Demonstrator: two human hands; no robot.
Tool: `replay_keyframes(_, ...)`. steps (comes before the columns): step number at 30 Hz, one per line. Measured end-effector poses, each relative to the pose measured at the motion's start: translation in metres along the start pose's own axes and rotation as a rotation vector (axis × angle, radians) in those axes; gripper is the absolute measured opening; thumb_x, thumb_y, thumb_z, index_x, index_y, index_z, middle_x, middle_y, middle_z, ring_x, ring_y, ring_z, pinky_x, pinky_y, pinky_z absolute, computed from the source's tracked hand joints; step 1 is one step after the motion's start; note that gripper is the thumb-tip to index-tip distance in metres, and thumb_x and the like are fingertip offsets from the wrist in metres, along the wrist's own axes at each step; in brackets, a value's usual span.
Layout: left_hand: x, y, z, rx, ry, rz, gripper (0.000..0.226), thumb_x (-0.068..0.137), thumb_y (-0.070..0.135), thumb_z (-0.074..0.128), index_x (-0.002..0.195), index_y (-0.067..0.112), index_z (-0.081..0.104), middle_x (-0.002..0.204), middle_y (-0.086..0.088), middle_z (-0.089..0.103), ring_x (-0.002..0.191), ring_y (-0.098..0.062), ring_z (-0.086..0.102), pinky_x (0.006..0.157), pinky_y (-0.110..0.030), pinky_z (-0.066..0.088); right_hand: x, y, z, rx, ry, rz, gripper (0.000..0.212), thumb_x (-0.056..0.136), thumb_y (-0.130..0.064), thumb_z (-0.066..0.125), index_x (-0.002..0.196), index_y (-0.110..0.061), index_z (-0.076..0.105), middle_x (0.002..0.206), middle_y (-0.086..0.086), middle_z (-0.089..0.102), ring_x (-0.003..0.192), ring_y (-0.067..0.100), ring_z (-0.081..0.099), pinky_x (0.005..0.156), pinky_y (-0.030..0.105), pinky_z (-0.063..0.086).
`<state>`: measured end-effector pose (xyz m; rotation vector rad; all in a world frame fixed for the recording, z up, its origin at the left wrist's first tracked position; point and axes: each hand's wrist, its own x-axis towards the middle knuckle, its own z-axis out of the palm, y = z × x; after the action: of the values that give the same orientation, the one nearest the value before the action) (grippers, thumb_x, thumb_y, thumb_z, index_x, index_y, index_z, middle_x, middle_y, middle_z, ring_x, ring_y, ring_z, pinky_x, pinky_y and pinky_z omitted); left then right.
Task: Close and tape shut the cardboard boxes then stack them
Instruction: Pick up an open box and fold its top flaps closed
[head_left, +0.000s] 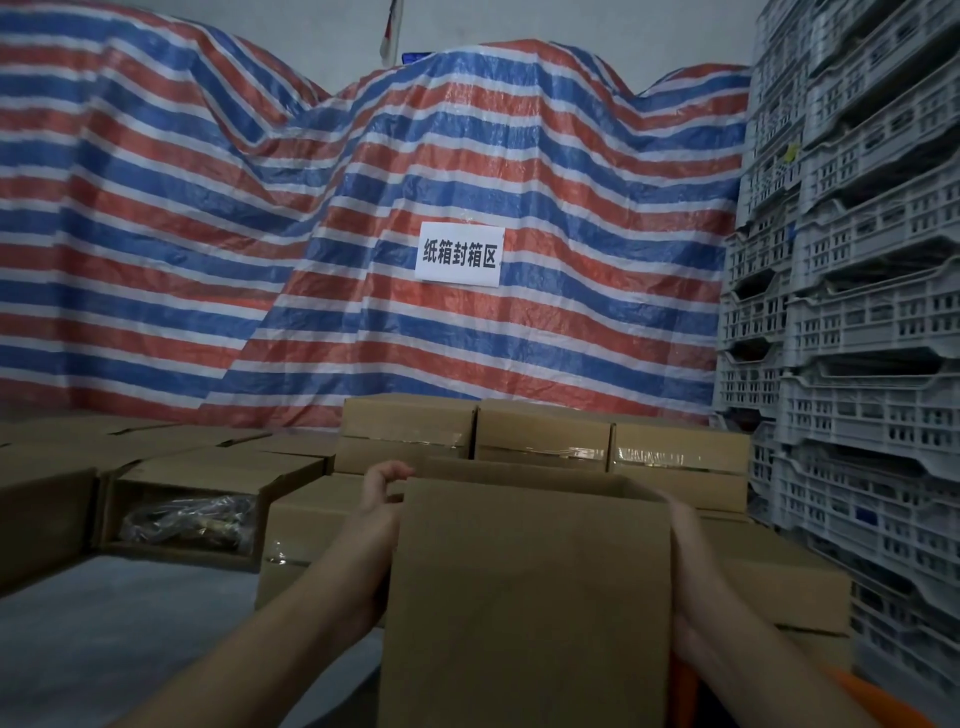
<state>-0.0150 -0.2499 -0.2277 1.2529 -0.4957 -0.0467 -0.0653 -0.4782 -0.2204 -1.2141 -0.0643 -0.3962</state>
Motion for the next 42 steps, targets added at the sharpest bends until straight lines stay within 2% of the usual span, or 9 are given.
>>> replay_keyframes(2,0.001,0.001,-0.004,0.026,-0.043,0.021,0.009,0.088,0.008,0.059,0.090,0.016,0.061,0.071,-0.008,0.064,0.056,-0.016,0.060,0.048,-0.027,0.050,0.000,-0.001,-0.002,-0.012,-0.002,0.004,0.059,0.098,-0.035,0.047,0.048,-0.014,0.071,0.052,0.005,0.063,0.043,0.019,0.062,0.040,0.023,0.048)
replay_keyframes(6,0.002,0.000,-0.005,0.111,-0.078,-0.023,0.030,0.093,0.012,0.054,0.071,0.018,0.073,0.069,-0.008,0.063,0.058,-0.018,0.060,0.054,-0.030,0.049,0.001,0.002,-0.004,-0.015,0.050,0.042,0.065,0.099,-0.043,0.046,0.046,-0.015,0.072,0.051,0.003,0.063,0.042,0.018,0.062,0.042,0.023,0.049)
replay_keyframes(11,0.005,-0.001,-0.008,0.104,-0.055,-0.005,0.016,0.094,0.013,0.054,0.093,0.013,0.071,0.075,-0.011,0.068,0.061,-0.020,0.065,0.054,-0.030,0.051,0.002,0.007,0.001,0.003,0.043,0.057,0.057,0.095,-0.048,0.047,0.065,-0.014,0.080,0.070,0.009,0.074,0.058,0.023,0.071,0.053,0.029,0.053)
replay_keyframes(14,0.004,0.001,-0.010,0.079,-0.046,0.013,0.024,0.093,0.016,0.056,0.109,0.027,0.072,0.089,-0.011,0.075,0.071,-0.023,0.072,0.055,-0.028,0.055,0.002,0.008,0.005,0.000,0.050,0.061,0.054,0.095,-0.048,0.048,0.070,-0.014,0.082,0.076,0.010,0.076,0.062,0.023,0.073,0.053,0.027,0.054)
replay_keyframes(21,0.005,0.000,-0.011,0.028,-0.039,0.029,0.028,0.092,0.019,0.058,0.110,0.035,0.073,0.089,-0.007,0.075,0.070,-0.020,0.072,0.055,-0.027,0.055,0.001,0.008,0.007,0.076,0.032,0.042,0.057,0.095,-0.053,0.048,0.074,-0.013,0.083,0.079,0.014,0.077,0.064,0.025,0.074,0.048,0.028,0.056)
replay_keyframes(29,0.006,-0.004,-0.016,0.043,-0.066,0.063,0.030,0.086,0.029,0.060,0.113,0.039,0.070,0.091,0.001,0.074,0.076,-0.020,0.073,0.060,-0.027,0.056,-0.003,0.006,0.010,0.057,-0.047,0.036,0.064,0.074,-0.066,0.054,0.090,-0.011,0.083,0.097,0.019,0.077,0.079,0.029,0.077,0.054,0.032,0.059)
replay_keyframes(35,0.007,-0.004,-0.017,0.060,-0.075,0.071,0.032,0.084,0.030,0.060,0.112,0.038,0.070,0.097,-0.003,0.074,0.080,-0.021,0.073,0.062,-0.028,0.056,-0.007,0.005,0.013,-0.050,-0.076,0.027,0.066,0.066,-0.062,0.059,0.096,-0.007,0.079,0.092,0.018,0.077,0.073,0.026,0.076,0.062,0.033,0.056)
replay_keyframes(38,0.008,-0.004,-0.016,0.057,-0.080,0.059,0.028,0.090,0.026,0.058,0.112,0.037,0.071,0.100,-0.005,0.074,0.083,-0.023,0.072,0.063,-0.029,0.057,-0.006,0.006,0.010,-0.028,-0.069,0.030,0.064,0.083,-0.068,0.049,0.083,-0.013,0.083,0.094,0.016,0.078,0.076,0.026,0.077,0.069,0.035,0.051)
replay_keyframes(42,0.007,-0.004,-0.014,0.042,-0.082,0.099,0.035,0.076,0.036,0.061,0.110,0.035,0.073,0.100,-0.004,0.075,0.082,-0.020,0.073,0.060,-0.027,0.056,-0.004,0.011,0.004,-0.103,-0.025,0.077,0.044,0.097,-0.039,0.049,0.093,-0.007,0.079,0.082,0.012,0.077,0.067,0.025,0.073,0.066,0.035,0.049)
